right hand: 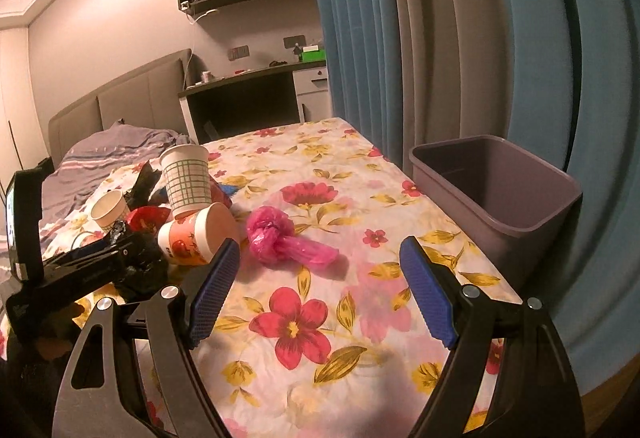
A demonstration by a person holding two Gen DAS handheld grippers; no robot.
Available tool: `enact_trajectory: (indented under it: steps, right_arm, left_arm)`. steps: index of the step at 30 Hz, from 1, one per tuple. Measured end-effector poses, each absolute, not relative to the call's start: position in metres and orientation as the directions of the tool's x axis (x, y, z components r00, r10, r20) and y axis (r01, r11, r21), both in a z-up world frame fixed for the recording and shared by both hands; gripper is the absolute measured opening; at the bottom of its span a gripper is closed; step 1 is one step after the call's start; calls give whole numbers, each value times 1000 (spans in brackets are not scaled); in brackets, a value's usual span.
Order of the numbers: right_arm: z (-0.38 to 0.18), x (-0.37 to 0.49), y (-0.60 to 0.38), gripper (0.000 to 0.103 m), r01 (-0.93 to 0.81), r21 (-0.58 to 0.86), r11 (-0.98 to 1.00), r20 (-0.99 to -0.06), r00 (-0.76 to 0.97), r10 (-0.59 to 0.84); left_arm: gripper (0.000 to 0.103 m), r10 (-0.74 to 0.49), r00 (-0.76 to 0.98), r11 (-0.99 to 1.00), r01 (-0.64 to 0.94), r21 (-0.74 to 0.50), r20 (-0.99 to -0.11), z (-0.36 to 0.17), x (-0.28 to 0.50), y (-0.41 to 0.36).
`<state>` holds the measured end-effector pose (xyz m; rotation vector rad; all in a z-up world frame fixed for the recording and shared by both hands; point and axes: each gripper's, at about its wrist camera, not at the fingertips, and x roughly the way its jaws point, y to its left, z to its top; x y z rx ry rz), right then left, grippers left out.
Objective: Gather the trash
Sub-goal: 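Grasp the black plastic bag with the left tool while the right tool grasps the pink bag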
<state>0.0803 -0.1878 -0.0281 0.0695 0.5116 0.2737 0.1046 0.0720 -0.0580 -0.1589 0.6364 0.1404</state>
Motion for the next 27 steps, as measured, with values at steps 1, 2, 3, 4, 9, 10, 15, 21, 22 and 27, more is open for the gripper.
enact_trajectory:
  steps: [1,2,3,4,9,10,15,21,22,27]
  right_arm:
    - [-29,82,-187,80,-241,134,961,-476,835,276]
    - [-30,84,-186,80,-242,134,961,-478,834,276]
    - [-30,86,-185,80,-242,135,961,-481,832,277]
    - [-31,87,-184,80,-243,135,961,-482,831,277]
    - [-33,92,-180,80,-247,130,960,-486,828,279]
    - [-33,94,-180,80,-247,129,960,-489,827,278]
    - [-36,99,-176,80,-244,114,963,-500,824,268]
    - [-41,108,-168,80,-250,95,963,-518,814,263]
    - [-42,111,-165,80,-254,91,963,-523,811,264]
    - [-46,127,-147,80,-284,71,956,-542,793,276]
  left_arm:
    - [62,69,794,979,-171,-113,-604,-58,106,72]
    - [56,55,791,979,-164,-124,-609,-58,108,73]
    - [50,46,786,978,-161,-132,-616,-59,111,73]
    - [47,37,781,977,-158,-141,-624,-61,113,73]
    - [26,11,771,975,-150,-164,-637,-66,116,75]
    - [24,9,773,974,-149,-168,-635,-66,115,76]
    - [14,-18,799,972,-128,-199,-601,-57,102,76]
    - [13,-55,853,969,-79,-233,-520,-30,69,71]
    - [13,-60,860,969,-73,-238,-507,-26,65,72]
    - [13,-59,879,963,-75,-259,-473,-15,51,79]
